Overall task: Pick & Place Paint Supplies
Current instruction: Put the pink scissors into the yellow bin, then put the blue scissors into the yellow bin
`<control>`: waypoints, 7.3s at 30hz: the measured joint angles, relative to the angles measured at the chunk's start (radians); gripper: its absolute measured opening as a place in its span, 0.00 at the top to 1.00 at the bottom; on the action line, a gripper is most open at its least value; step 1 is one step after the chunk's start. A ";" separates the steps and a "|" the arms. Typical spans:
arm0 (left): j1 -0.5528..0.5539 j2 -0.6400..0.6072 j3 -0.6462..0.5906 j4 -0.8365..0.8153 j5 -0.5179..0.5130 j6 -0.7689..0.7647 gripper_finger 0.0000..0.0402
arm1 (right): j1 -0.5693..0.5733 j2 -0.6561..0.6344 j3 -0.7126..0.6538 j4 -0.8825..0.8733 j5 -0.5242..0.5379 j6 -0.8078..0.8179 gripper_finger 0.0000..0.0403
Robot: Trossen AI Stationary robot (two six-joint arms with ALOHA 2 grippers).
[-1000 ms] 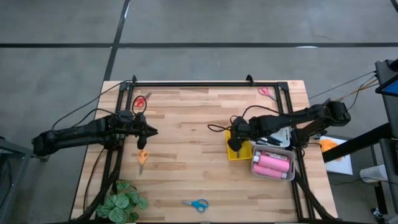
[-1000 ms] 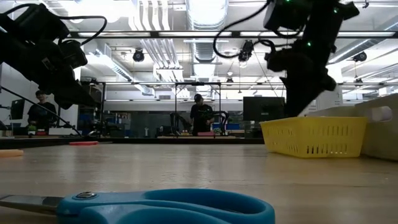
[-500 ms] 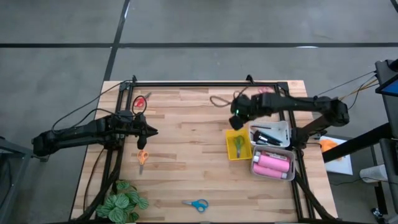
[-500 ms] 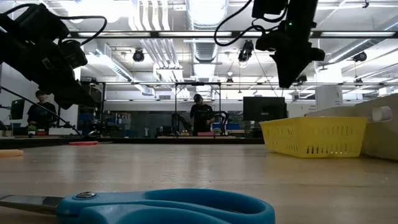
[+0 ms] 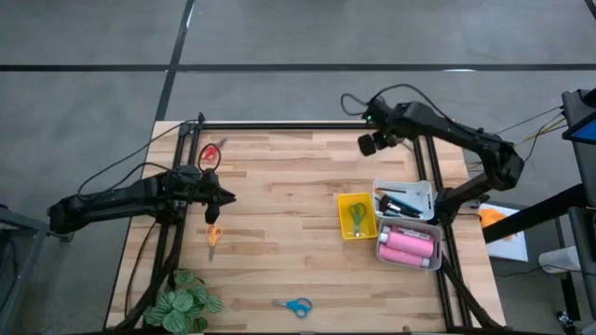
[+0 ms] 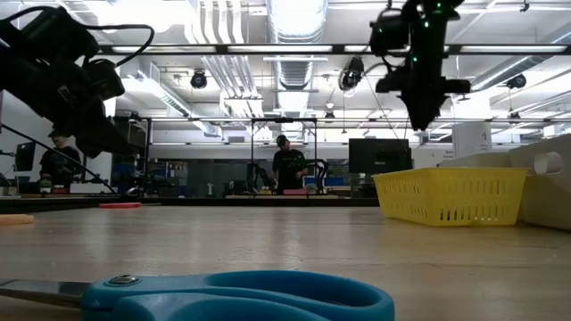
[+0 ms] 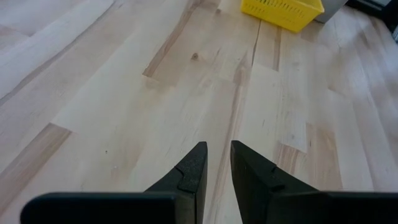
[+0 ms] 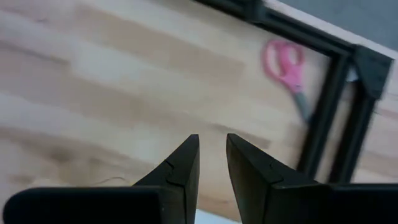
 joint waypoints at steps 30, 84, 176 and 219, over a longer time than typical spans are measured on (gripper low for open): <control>0.000 0.000 0.000 -0.009 0.000 0.003 0.82 | -0.464 0.435 -0.047 0.274 -0.103 -0.502 0.81; 0.000 0.000 0.000 -0.009 0.000 0.000 0.82 | -0.499 0.494 -0.047 0.383 -0.221 -0.611 0.97; 0.000 0.000 0.000 -0.013 0.000 0.003 0.82 | 0.637 0.102 -0.367 0.576 -0.148 0.877 0.97; 0.000 0.000 0.000 -0.013 0.000 0.003 0.82 | 0.747 0.230 0.051 0.618 -0.039 0.094 0.81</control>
